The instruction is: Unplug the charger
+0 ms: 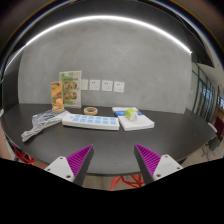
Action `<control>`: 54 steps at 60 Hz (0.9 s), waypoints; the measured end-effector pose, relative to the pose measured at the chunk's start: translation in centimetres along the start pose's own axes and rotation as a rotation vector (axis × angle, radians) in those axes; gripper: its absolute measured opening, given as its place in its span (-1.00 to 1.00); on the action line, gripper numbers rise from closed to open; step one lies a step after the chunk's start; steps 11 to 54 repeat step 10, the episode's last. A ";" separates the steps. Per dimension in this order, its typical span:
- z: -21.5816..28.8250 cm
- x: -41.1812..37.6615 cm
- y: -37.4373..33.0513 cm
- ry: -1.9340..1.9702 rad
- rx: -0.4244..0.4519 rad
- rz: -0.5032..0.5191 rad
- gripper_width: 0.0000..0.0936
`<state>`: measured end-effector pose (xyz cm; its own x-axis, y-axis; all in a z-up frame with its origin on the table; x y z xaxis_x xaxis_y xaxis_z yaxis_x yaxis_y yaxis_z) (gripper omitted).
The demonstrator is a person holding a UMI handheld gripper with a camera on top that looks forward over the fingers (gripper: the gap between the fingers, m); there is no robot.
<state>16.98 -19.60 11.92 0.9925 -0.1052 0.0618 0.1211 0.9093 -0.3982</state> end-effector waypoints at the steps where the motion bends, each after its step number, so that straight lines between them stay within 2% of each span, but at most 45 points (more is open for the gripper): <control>1: 0.0 0.5 -0.2 0.001 0.002 0.005 0.79; 10: -0.7 7.5 -0.4 -0.020 0.014 -0.025 0.77; 54: -0.7 7.5 -0.4 -0.020 0.014 -0.025 0.77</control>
Point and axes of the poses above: the point between the fingertips, and its own axes, seen from behind it with the camera up: x to the right, z up, y forward, the way the camera looks, the point moved 2 cm from there along -y, backward, against the way the camera looks, and after that the axes turned 2 degrees about y, right-handed, at the moved point
